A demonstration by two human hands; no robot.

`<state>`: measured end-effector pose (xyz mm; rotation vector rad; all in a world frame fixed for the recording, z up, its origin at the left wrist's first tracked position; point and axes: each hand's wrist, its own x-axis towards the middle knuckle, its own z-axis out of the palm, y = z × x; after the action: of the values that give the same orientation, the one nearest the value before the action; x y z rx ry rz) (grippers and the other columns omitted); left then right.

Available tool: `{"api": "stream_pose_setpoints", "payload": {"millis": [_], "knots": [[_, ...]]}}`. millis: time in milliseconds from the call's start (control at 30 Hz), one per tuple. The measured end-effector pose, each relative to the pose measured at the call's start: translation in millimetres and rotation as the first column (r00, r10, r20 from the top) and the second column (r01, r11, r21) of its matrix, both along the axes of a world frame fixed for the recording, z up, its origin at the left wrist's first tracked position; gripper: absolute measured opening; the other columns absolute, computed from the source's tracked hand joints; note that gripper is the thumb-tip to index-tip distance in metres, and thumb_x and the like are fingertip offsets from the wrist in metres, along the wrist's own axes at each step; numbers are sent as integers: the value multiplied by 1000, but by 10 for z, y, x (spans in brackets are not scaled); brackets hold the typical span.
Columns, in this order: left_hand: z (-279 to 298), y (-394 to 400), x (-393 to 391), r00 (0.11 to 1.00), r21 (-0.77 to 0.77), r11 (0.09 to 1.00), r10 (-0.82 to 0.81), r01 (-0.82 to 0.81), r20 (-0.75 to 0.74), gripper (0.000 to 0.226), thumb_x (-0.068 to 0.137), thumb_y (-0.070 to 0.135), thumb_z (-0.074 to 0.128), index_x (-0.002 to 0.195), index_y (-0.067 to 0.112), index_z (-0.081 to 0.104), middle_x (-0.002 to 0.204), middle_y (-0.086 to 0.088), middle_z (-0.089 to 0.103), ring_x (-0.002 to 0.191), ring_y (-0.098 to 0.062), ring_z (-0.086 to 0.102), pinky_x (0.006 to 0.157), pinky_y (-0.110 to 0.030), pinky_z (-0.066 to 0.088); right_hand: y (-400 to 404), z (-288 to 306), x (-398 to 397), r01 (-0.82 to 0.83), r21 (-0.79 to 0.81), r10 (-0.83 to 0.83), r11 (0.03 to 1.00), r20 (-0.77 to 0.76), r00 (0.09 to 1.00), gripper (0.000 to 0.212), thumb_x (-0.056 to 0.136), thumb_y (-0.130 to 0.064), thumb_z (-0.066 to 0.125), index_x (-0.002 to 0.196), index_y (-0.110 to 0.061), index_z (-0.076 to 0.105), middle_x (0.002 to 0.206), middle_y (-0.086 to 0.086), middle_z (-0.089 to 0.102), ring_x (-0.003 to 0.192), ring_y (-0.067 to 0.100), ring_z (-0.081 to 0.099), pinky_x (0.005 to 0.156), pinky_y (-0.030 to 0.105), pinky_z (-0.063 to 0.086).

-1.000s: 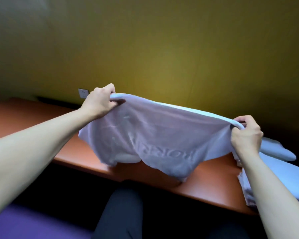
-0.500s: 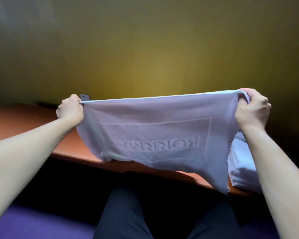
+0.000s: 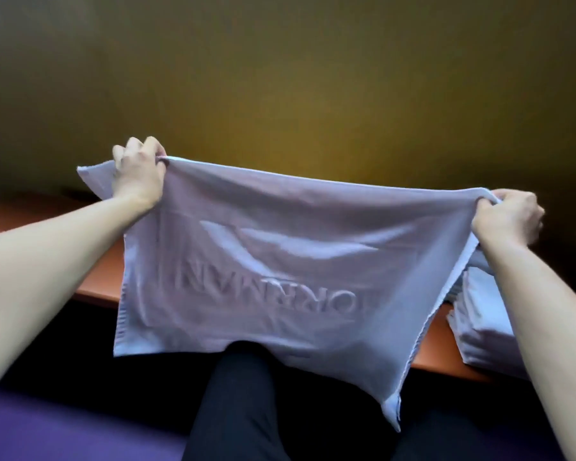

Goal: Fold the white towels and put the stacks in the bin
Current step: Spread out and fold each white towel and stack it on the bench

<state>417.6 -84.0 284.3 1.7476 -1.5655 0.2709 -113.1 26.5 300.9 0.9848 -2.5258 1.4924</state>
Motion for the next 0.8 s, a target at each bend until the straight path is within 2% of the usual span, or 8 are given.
{"api": "stream_pose_setpoints", "payload": {"millis": [67, 167, 233, 300, 367, 500, 667, 800], "knots": [[-298, -176, -48, 999, 49, 998, 32, -31, -23, 11, 101, 15, 50, 107, 11, 59, 117, -24, 52, 116, -45, 43, 92, -53, 42, -227, -276, -19, 25, -2, -25, 1000, 92, 995, 31, 84, -20, 55, 106, -19, 76, 106, 19, 72, 102, 41, 67, 94, 45, 55], [-670, -404, -129, 993, 129, 986, 113, -109, -24, 12, 100, 18, 51, 107, 16, 60, 119, -21, 52, 118, -42, 44, 88, -55, 42, -559, -591, -55, 30, -12, -26, 999, 230, 973, 19, 81, -13, 58, 83, -22, 74, 70, 2, 65, 67, 33, 71, 77, 45, 62], [-850, -558, -170, 988, 177, 974, 151, -143, -31, 11, 100, 21, 51, 107, 21, 60, 119, -17, 51, 121, -38, 43, 82, -57, 44, -791, -785, -101, 38, -22, -30, 999, 300, 953, 20, 84, -6, 62, 79, -24, 71, 68, -6, 58, 55, 25, 66, 67, 39, 62], [-998, -773, -213, 986, 201, 970, 155, -139, -65, 13, 99, 21, 51, 108, 21, 60, 120, -17, 51, 121, -38, 43, 81, -58, 45, -1024, -961, -137, 40, -29, -29, 999, 294, 955, 17, 80, -12, 63, 79, -24, 74, 73, -2, 64, 60, 27, 67, 68, 41, 62], [-1133, -1045, -282, 985, 218, 967, 149, -128, -84, 15, 99, 18, 51, 110, 19, 62, 121, -19, 52, 121, -40, 43, 85, -55, 45, -1282, -1129, -191, 25, -15, -21, 1000, 236, 972, 23, 77, -18, 58, 87, -24, 78, 82, 7, 72, 76, 33, 71, 77, 45, 61], [-1379, -1628, -455, 983, 214, 970, 142, -114, -118, 17, 100, 13, 53, 112, 9, 63, 123, -25, 53, 120, -46, 43, 96, -51, 39, -1782, -1426, -309, -33, 41, 25, 999, 170, 985, 24, 88, -20, 56, 103, -19, 76, 93, 10, 73, 86, 29, 66, 76, 35, 50], [-1767, -2418, -666, 990, 253, 962, 124, -104, -65, 24, 100, 15, 53, 118, 2, 62, 123, -30, 52, 118, -50, 43, 97, -53, 38, -2404, -2001, -634, -42, 121, 24, 992, 147, 989, 28, 95, -28, 55, 115, -18, 72, 107, 16, 72, 98, 38, 68, 88, 49, 57], [-2135, -2999, -849, 994, 317, 942, 109, -109, 16, 30, 103, 26, 52, 120, 3, 61, 127, -27, 53, 119, -48, 45, 99, -55, 39, -2819, -2394, -837, -66, 170, 43, 983, 133, 990, 27, 100, -24, 52, 117, -15, 70, 111, 19, 71, 102, 40, 67, 89, 54, 57]]}}
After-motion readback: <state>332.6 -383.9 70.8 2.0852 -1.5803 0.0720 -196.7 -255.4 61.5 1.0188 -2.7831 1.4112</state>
